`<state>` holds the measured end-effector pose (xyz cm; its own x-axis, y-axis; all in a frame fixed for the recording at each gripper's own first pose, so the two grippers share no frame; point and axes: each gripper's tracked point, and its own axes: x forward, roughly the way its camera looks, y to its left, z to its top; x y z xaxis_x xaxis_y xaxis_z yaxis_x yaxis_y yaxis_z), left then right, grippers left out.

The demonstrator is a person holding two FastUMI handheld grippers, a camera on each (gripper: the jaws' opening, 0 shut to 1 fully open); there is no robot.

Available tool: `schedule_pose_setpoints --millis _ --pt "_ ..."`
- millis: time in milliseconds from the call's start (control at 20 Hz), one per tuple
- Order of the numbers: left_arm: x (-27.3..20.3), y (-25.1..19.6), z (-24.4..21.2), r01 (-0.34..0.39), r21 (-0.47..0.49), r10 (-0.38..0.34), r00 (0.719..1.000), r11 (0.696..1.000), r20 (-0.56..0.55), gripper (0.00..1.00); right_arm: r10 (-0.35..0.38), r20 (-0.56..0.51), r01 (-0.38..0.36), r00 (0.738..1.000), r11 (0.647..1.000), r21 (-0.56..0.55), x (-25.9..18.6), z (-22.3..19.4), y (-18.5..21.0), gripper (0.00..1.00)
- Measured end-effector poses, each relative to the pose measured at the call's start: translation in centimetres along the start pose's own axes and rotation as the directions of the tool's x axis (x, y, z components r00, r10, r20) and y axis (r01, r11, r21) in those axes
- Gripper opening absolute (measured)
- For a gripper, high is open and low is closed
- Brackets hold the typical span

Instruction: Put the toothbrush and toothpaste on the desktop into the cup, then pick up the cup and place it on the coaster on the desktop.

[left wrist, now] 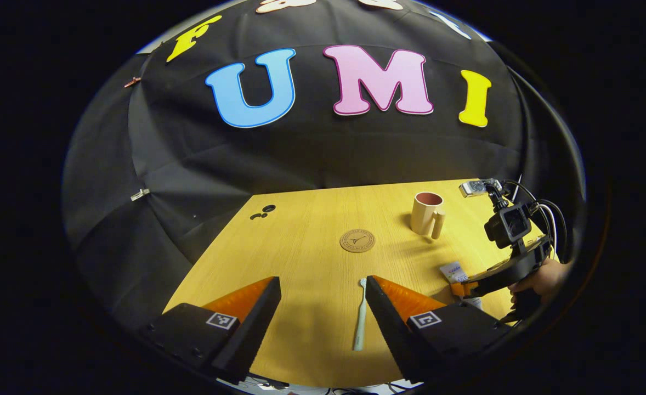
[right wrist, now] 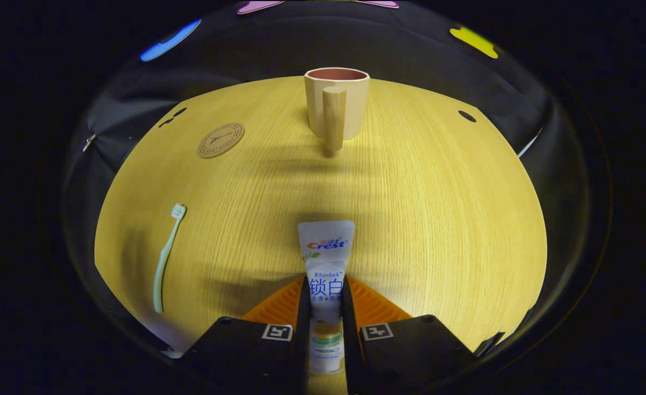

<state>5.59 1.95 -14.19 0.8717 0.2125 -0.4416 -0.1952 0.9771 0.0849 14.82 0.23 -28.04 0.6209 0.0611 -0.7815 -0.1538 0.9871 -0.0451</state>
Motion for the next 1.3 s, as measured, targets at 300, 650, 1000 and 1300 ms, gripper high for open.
schedule_pose_setpoints --millis 300,650,1000,1300 --pt "3.0 -1.2 -5.7 0.142 -0.017 -0.142 0.971 0.990 -0.190 0.98 0.054 -0.009 -0.054 0.999 0.998 0.021 -0.6 -0.8 0.1 0.27" --pt "6.8 -3.7 -11.0 0.199 -0.115 -0.229 0.882 0.973 -0.412 0.87 0.060 -0.022 -0.060 0.998 0.998 0.001 -0.8 -1.2 -0.1 0.28" --pt "9.2 -6.4 -13.7 0.195 -0.182 -0.264 0.806 0.964 -0.531 0.72 0.077 -0.026 -0.078 0.997 0.997 -0.016 -0.8 -1.2 -0.1 0.27" --pt "9.9 -6.1 -14.3 0.185 -0.063 -0.184 0.765 0.981 -0.617 0.49 0.112 -0.028 -0.112 0.993 0.994 -0.005 -0.8 -1.2 -0.2 0.27"
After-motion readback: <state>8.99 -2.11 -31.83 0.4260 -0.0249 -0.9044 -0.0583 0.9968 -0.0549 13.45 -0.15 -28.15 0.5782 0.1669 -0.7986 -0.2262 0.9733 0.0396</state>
